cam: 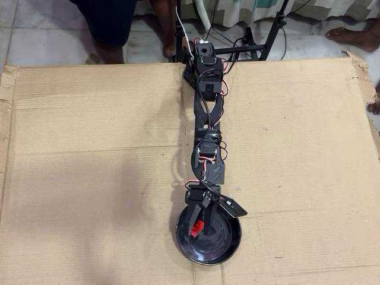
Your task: Grasp a lego block and put it in the bin.
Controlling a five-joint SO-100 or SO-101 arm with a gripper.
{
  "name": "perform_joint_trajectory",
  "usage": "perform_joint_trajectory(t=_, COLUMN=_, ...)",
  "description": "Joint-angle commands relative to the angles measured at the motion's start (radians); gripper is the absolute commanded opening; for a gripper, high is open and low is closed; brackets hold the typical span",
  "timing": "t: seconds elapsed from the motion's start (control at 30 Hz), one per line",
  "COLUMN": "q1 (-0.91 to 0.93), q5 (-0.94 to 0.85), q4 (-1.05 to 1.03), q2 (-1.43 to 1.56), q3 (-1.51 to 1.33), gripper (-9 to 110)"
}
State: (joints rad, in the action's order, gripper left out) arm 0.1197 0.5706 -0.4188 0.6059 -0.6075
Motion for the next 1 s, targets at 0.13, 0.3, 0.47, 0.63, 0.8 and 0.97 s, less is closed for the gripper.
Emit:
perform_joint_trajectory(t=0.13, q1=0.026, q5=-0.006, q4=-0.158, q2=0.311, q3=-0.219, gripper=34)
perform_joint_trajectory(t=0.3, q1=0.029, q5=0.002, q4=-0.153, q2=0.601, q3=-0.568, gripper=34)
perform_joint_trajectory(t=0.47, q1=0.025, q5=0.006, q4=-0.152, q2=0.818, q3=-0.847, gripper=34)
perform_joint_trajectory(t=0.63, q1=0.011, q5=0.0, q4=-0.152, q2=0.988, q3=-1.075, gripper=34)
perform_joint_trajectory(t=0.8, q1=-0.006, q5=-0.003, q4=-0.15, q2=1.132, q3=-1.253, gripper=34)
perform_joint_trajectory(t=0.97, q1=-0.038, q5=0.0, q4=-0.051, q2=1.235, q3=-1.413, gripper=34)
